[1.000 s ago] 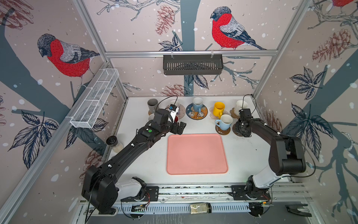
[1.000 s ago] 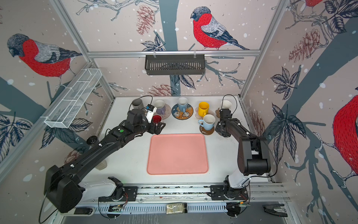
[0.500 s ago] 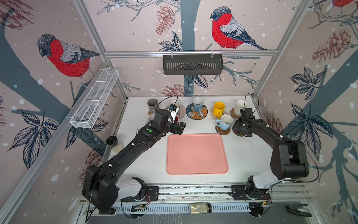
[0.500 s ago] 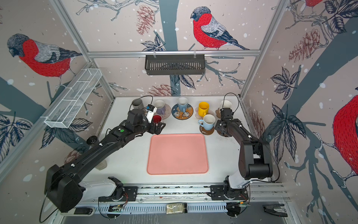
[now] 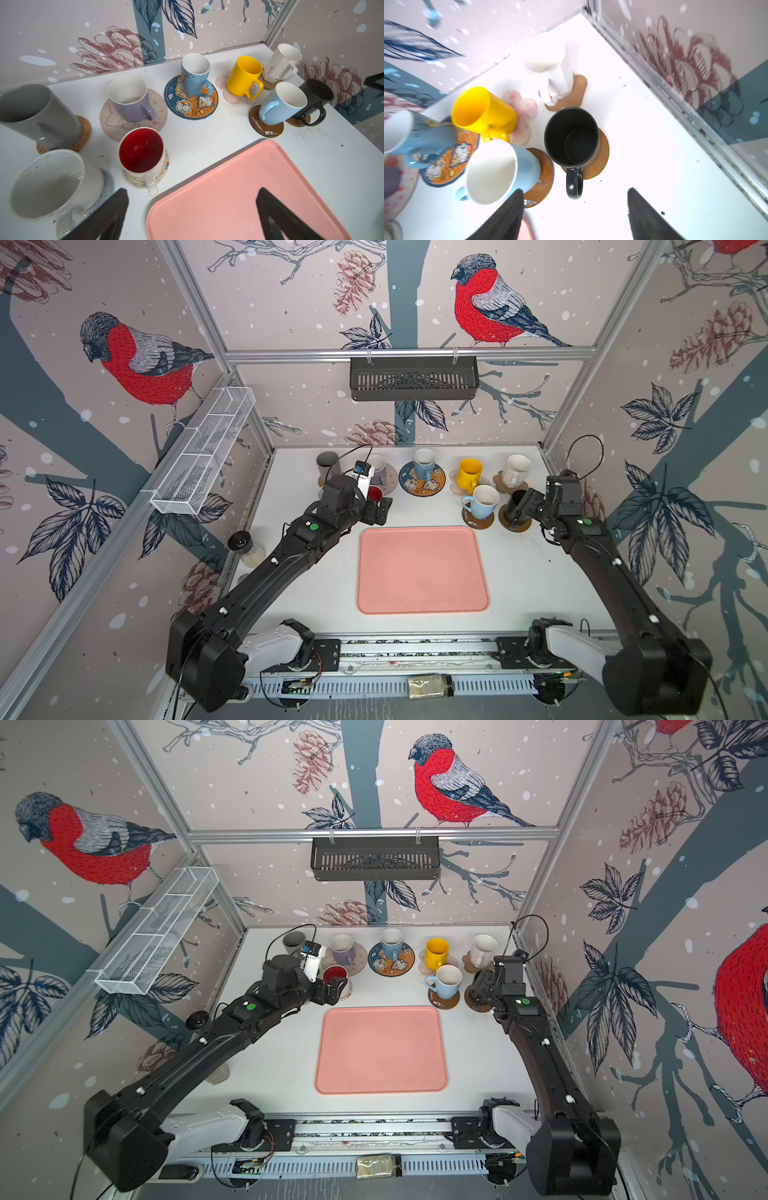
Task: Place cups on coasters
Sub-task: Place the cup on the coaster, then reset both arms
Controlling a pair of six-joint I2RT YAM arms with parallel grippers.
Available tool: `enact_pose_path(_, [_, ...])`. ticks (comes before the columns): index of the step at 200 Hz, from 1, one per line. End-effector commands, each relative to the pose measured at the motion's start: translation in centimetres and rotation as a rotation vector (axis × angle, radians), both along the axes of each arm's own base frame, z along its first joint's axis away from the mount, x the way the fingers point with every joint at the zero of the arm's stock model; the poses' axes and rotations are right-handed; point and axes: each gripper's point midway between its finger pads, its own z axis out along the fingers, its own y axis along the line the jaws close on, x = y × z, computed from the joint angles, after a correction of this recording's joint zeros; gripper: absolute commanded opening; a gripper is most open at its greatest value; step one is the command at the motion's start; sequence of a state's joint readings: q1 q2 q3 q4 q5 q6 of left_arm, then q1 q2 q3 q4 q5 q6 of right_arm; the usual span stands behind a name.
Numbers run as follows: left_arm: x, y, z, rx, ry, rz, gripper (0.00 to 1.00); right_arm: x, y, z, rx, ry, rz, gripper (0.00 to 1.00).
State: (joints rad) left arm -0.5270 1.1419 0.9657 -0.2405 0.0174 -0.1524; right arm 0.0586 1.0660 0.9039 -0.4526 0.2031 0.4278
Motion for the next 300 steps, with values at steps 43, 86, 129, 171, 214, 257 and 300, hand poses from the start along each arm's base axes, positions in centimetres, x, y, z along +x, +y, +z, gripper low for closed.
enact_pose_path(43, [-3.4, 6.4, 0.7, -0.022, -0.137, 0.22, 0.97, -2.9, 2.5, 5.6, 0.071, -0.343, 0.118, 1.0])
enact_pose_path(86, [-6.0, 10.1, -1.8, -0.089, -0.339, 0.326, 0.97, -4.3, 3.8, 4.7, 0.143, -0.475, 0.145, 1.0])
enact_pose_path(129, [-7.1, 14.3, -3.4, -0.163, -0.531, 0.523, 0.97, -5.9, 2.9, 2.5, 0.042, -0.481, 0.127, 1.0])
enact_pose_path(171, [-6.3, 17.1, -4.8, -0.123, -0.591, 0.669, 0.97, -5.9, 2.4, -0.1, 0.0, -0.594, 0.106, 1.0])
enact_pose_path(214, [-2.9, 18.4, -5.6, -0.011, -0.565, 0.672, 0.98, -5.5, 1.7, 0.0, -0.094, -0.709, 0.117, 0.99])
enact_pose_path(257, [0.6, 18.2, -6.9, 0.023, -0.544, 0.562, 0.98, -3.9, -0.6, -2.4, -0.218, -0.668, 0.039, 1.0])
enact_pose_path(300, [3.3, 18.0, -9.5, 0.094, -0.509, 0.466, 0.98, -3.2, -1.4, -3.5, -0.28, -0.672, -0.023, 1.0])
